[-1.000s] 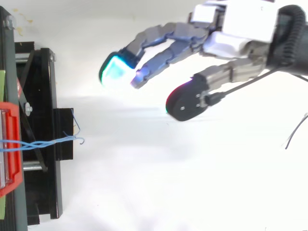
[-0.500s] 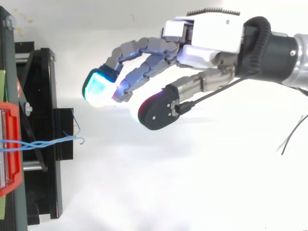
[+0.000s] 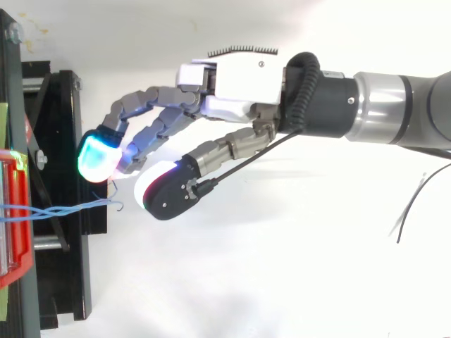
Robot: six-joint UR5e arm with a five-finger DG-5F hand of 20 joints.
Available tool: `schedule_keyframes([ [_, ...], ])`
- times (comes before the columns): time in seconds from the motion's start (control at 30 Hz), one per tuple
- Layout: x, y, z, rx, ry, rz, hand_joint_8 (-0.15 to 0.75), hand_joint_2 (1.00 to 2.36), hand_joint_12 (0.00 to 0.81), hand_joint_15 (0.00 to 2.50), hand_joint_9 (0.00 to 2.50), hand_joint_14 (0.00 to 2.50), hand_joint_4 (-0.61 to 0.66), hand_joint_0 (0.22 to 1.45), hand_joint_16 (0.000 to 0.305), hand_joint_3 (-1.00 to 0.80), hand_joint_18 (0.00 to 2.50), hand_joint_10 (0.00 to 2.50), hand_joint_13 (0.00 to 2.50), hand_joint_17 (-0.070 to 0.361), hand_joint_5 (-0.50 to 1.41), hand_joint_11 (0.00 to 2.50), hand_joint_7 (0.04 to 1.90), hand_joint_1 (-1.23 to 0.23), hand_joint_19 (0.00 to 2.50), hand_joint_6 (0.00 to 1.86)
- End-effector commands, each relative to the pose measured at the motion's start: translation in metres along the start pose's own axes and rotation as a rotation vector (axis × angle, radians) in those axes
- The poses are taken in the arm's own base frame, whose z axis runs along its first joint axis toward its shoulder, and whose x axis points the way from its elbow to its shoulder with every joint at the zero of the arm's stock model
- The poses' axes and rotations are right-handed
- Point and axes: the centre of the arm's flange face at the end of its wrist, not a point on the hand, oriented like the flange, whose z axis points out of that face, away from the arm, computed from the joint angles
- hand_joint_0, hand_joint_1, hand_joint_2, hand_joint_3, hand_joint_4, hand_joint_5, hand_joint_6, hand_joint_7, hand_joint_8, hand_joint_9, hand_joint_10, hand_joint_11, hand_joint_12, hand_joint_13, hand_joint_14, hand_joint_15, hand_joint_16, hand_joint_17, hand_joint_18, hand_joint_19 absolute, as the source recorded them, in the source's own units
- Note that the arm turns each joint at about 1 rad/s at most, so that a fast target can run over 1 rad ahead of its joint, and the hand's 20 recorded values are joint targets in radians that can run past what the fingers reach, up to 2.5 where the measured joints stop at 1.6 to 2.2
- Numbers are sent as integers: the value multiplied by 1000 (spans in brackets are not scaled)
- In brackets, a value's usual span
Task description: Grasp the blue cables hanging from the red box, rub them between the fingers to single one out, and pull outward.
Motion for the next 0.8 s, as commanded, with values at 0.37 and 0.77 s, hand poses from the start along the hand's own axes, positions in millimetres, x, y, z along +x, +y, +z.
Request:
schedule_keyframes([
  [0.37, 25, -37, 37, -73, 53, 40, 281, 1002, 389, 466, 728, 17, 270, 502, 48, -469, 459, 9, 606, 108, -129, 247, 1020, -696, 530, 503],
  [0.77, 37, -34, 38, -105, 147, -56, 275, 1005, 378, 476, 743, 16, 225, 540, 45, -427, 473, 8, 622, 102, -106, 268, 1170, -706, 540, 502],
])
